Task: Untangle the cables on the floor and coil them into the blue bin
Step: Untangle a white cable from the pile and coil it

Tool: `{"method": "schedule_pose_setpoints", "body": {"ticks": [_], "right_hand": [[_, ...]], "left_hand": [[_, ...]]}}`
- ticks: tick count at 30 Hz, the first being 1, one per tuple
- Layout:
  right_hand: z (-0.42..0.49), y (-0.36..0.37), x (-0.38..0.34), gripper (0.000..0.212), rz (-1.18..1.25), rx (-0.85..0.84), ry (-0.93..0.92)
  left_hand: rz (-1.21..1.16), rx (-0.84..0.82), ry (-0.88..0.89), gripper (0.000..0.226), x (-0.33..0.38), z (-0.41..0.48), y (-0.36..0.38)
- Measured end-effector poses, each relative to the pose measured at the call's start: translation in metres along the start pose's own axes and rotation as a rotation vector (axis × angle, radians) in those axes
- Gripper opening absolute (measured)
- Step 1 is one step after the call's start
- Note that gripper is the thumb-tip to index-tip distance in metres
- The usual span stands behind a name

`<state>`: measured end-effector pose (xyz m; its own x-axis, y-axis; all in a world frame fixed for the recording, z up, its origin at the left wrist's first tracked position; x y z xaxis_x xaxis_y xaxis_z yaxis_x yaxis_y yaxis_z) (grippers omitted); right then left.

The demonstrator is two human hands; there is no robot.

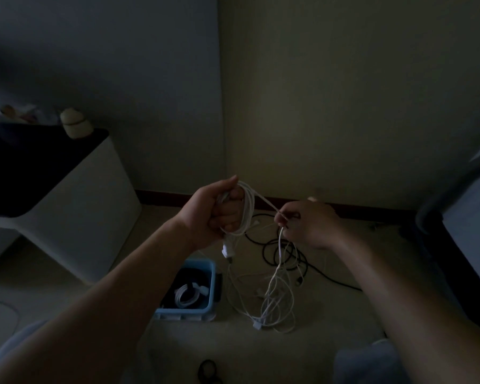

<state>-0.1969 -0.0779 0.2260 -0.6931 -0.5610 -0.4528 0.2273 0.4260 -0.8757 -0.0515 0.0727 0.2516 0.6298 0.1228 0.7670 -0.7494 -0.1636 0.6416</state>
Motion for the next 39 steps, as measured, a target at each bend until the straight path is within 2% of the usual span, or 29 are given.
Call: {"method": "schedule_pose_setpoints", "body": {"ticks": [6, 11, 12, 15, 17, 18, 21, 23, 26, 29, 32, 33, 35, 36, 37, 39], "right_hand": [[0.004, 0.002, 0.016, 0.026, 0.073, -0.081, -0.014], [0.011, 0.011, 0.029, 0.015, 0.224, -0.273, 0.063], [0.009, 0.011, 0.026, 0.016, 0.316, -0.318, 0.076], [0.006, 0.01, 0.022, 0.048, 0.752, -0.387, 0.268], [0.006, 0.011, 0.024, 0.052, 0.872, -0.365, 0.36], [0.006, 0.011, 0.024, 0.049, 0.851, -0.339, 0.386], [0.003, 0.013, 0.036, 0.031, 0.56, -0.225, 0.508], [0.009, 0.017, 0.051, 0.032, 0.298, -0.168, 0.589], [0.019, 0.028, 0.065, 0.044, -0.099, -0.11, 0.568], [0.019, 0.045, 0.066, 0.033, -0.159, -0.144, 0.54], [0.018, 0.047, 0.054, 0.043, -0.207, -0.214, 0.439], [0.015, 0.042, 0.044, 0.053, -0.142, -0.236, 0.382], [0.007, 0.029, 0.008, 0.075, 0.142, -0.266, 0.205], [0.003, 0.023, -0.011, 0.072, 0.32, -0.301, 0.081], [-0.003, 0.018, -0.029, 0.061, 0.504, -0.348, -0.019], [-0.006, 0.014, -0.045, 0.037, 0.836, -0.394, -0.074]], "left_hand": [[-0.036, 0.074, 0.094, 0.038, 0.008, 0.002, -0.007], [-0.049, 0.229, 0.203, 0.032, 0.016, 0.001, -0.02], [-0.062, 0.266, 0.22, 0.032, 0.016, 0.001, -0.022], [-0.111, 0.409, 0.282, 0.037, 0.019, 0.0, -0.032], [-0.138, 0.5, 0.31, 0.04, 0.021, -0.001, -0.038], [-0.153, 0.524, 0.316, 0.042, 0.023, -0.002, -0.04], [-0.192, 0.522, 0.312, 0.046, 0.025, -0.003, -0.039], [-0.185, 0.492, 0.314, 0.045, 0.025, -0.002, -0.034], [-0.13, 0.421, 0.312, 0.046, 0.023, -0.002, -0.022], [-0.028, 0.32, 0.284, 0.045, 0.023, 0.001, -0.007], [0.021, 0.17, 0.182, 0.042, 0.024, 0.003, 0.007], [0.024, 0.116, 0.135, 0.041, 0.023, 0.002, 0.011], [0.024, 0.02, 0.048, 0.041, 0.018, -0.001, 0.019], [0.027, -0.01, 0.018, 0.042, 0.015, -0.002, 0.022], [0.032, -0.028, -0.001, 0.043, 0.012, -0.002, 0.024], [0.038, -0.027, -0.02, 0.045, 0.01, -0.001, 0.026]]}}
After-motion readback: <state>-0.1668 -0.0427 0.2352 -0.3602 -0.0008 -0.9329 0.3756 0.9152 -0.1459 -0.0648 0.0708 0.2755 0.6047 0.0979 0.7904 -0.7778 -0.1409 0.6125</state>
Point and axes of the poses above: each hand's wrist, its own z-axis towards the middle knuckle, its own y-axis out of the palm, x = y × z, the point moved 3 cm from there along z, towards the middle knuckle, and after that the axes turned 14 degrees about y, right-handed, at the moved point
